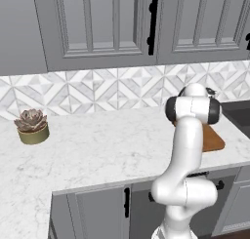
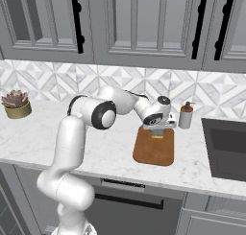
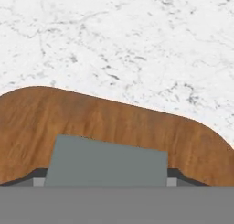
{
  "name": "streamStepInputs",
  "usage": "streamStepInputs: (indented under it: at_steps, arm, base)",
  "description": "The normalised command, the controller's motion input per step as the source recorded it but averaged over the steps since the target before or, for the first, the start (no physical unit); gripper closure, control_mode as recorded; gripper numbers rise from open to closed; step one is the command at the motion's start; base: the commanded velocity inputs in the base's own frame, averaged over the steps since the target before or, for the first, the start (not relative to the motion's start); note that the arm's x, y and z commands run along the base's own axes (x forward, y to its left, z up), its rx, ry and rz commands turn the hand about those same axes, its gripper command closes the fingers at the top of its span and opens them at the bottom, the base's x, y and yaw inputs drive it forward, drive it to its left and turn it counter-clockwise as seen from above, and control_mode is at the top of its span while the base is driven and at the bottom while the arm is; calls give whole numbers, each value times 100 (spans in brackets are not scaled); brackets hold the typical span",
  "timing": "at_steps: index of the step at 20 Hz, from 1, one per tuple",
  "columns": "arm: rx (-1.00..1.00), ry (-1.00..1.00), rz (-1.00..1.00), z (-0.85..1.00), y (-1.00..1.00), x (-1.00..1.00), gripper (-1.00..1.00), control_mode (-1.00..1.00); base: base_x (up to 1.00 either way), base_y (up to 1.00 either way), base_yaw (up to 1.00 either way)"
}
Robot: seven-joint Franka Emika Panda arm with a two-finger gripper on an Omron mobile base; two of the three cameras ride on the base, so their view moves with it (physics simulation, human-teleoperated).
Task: Pick up the sponge from the counter and clean the cutting board by briefly scrubbing or pressing down on the cutting board. Once finished, release the sponge.
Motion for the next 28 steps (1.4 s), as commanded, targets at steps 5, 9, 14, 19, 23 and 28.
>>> streamStepInputs:
  at_steps: [5, 9, 14, 19, 23, 28]
  arm:
    - [0, 0, 4, -32, -67, -31, 100, -100]
    - [0, -1, 7, -32, -17, -36, 100, -100]
    - [0, -2, 3, -38, -1, -25, 100, -100]
    - [-5, -8, 0, -9, -17, -56, 100, -100]
    - [-5, -9, 0, -13, -8, -62, 100, -100]
    - [0, -3, 0, -26, 11, -17, 100, -100]
  base:
    - [0, 0, 0]
    - [0, 0, 0]
    - [0, 0, 0]
    - [0, 0, 0]
    - [0, 0, 0]
    - [0, 0, 0]
